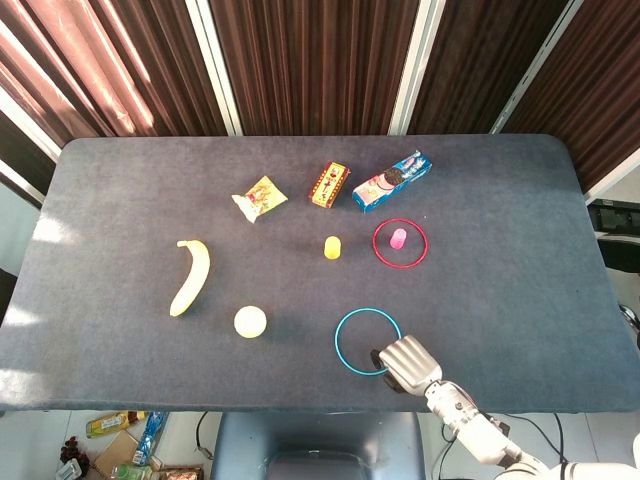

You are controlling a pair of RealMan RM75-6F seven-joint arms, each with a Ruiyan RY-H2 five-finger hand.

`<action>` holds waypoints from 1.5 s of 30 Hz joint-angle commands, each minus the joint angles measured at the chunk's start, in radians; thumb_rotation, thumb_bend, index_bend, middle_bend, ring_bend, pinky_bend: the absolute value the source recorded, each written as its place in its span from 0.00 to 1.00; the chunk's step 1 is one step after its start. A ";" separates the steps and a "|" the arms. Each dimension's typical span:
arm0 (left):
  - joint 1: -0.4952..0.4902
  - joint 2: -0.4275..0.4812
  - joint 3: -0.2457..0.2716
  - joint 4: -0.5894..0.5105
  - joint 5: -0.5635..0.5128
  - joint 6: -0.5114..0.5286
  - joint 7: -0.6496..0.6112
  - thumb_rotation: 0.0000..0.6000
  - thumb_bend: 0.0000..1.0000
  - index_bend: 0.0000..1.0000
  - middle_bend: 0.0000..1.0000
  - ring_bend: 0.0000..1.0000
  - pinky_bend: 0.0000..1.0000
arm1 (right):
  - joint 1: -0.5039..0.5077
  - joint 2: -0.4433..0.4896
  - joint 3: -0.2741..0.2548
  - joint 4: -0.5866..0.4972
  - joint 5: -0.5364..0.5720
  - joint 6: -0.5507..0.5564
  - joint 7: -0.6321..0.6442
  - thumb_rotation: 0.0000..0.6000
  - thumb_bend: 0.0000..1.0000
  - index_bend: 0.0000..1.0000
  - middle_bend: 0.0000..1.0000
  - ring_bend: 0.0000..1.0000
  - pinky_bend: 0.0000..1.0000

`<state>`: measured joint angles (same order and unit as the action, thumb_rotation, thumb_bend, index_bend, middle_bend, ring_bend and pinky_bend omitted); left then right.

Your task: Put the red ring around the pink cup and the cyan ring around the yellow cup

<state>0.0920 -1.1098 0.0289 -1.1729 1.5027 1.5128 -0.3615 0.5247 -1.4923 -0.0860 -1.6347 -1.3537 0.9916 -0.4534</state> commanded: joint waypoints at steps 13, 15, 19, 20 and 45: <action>0.000 -0.002 0.000 0.006 0.000 -0.001 -0.006 1.00 0.41 0.07 0.00 0.00 0.15 | -0.004 -0.040 0.011 0.042 -0.014 -0.012 0.015 1.00 0.47 0.63 0.93 1.00 1.00; 0.000 -0.003 0.000 0.006 0.000 -0.001 -0.006 1.00 0.41 0.07 0.00 0.00 0.15 | -0.005 -0.042 0.012 0.045 -0.014 -0.013 0.013 1.00 0.47 0.64 0.93 1.00 1.00; 0.000 -0.003 0.000 0.007 0.000 -0.002 -0.007 1.00 0.41 0.06 0.00 0.00 0.15 | -0.008 -0.044 0.011 0.050 -0.017 -0.012 0.006 1.00 0.47 0.66 0.93 1.00 1.00; 0.000 -0.003 0.000 0.008 0.000 -0.002 -0.007 1.00 0.41 0.06 0.00 0.00 0.15 | -0.008 -0.045 0.010 0.050 -0.017 -0.012 0.005 1.00 0.47 0.66 0.93 1.00 1.00; -0.001 -0.005 0.002 0.011 0.002 -0.006 -0.006 1.00 0.41 0.06 0.00 0.00 0.15 | -0.009 -0.053 0.078 0.058 -0.003 0.020 0.018 1.00 0.53 0.76 0.94 1.00 1.00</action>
<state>0.0907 -1.1152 0.0309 -1.1623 1.5052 1.5072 -0.3671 0.5125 -1.5429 -0.0158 -1.5797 -1.3608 1.0080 -0.4385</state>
